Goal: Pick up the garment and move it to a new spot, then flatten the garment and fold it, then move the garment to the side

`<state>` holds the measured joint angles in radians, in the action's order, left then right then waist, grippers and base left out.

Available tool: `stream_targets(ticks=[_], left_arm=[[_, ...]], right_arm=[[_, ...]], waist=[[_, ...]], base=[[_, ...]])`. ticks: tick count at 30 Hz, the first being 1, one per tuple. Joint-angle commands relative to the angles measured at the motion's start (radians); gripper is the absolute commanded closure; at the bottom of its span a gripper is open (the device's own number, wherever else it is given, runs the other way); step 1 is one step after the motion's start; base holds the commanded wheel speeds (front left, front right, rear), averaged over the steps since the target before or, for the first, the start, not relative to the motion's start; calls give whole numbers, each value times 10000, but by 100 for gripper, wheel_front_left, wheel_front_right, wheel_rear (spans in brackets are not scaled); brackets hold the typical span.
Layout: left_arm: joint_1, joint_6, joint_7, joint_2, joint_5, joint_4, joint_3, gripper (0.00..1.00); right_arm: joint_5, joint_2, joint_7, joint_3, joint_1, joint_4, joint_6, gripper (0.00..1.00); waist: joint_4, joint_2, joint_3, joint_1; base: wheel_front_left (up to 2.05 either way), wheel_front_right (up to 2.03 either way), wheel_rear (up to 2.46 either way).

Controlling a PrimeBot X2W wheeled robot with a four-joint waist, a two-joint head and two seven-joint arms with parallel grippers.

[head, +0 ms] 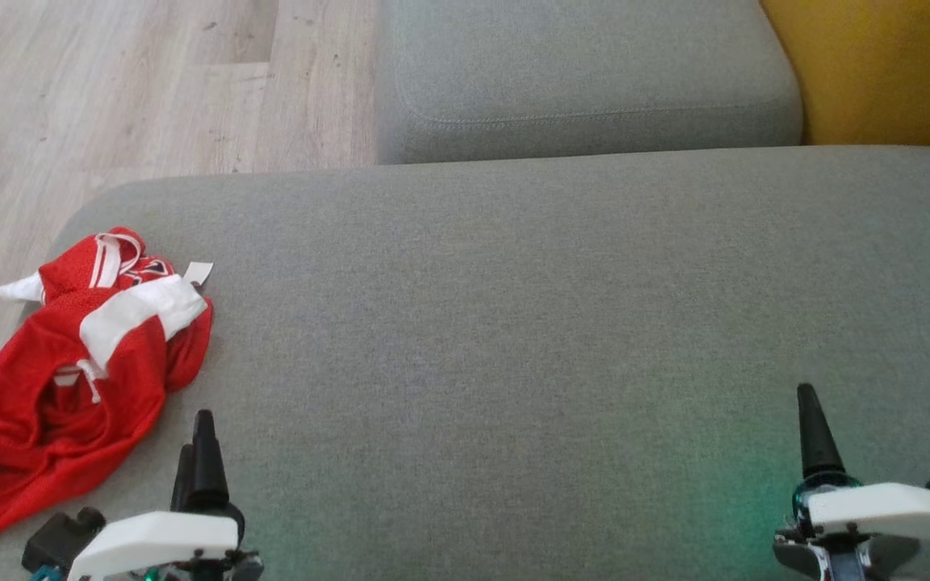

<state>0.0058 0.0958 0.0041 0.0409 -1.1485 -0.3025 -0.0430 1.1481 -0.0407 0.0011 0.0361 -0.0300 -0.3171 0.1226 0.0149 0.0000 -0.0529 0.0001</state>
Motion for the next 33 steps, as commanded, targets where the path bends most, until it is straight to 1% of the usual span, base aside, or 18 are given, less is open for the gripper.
stream_targets(ticks=[1,10,17,20,33], left_arm=[[-308,0,-160,47,404,421,-38,0],[-235,-271,-428,52,1356,275,-195,0],[-190,-505,-636,56,2178,315,-272,0],[-163,-571,-695,57,2386,327,-284,0],[-159,-630,-1081,64,3961,392,-612,0]], right_arm=[[-379,-37,-147,-143,216,293,26,0],[-1469,-43,-413,-203,55,179,32,0],[-2420,-48,-620,-382,-51,348,37,0],[-2645,-49,-679,-380,-99,358,38,0],[-4154,-58,-1061,-523,-331,582,46,0]], waist=[[6,0,-40,-1],[60,0,-218,-1],[83,0,-342,-1],[99,0,-379,-1],[290,0,-443,-1]], base=[[0,0,0],[0,0,0],[0,0,0],[0,0,0],[0,0,0]])
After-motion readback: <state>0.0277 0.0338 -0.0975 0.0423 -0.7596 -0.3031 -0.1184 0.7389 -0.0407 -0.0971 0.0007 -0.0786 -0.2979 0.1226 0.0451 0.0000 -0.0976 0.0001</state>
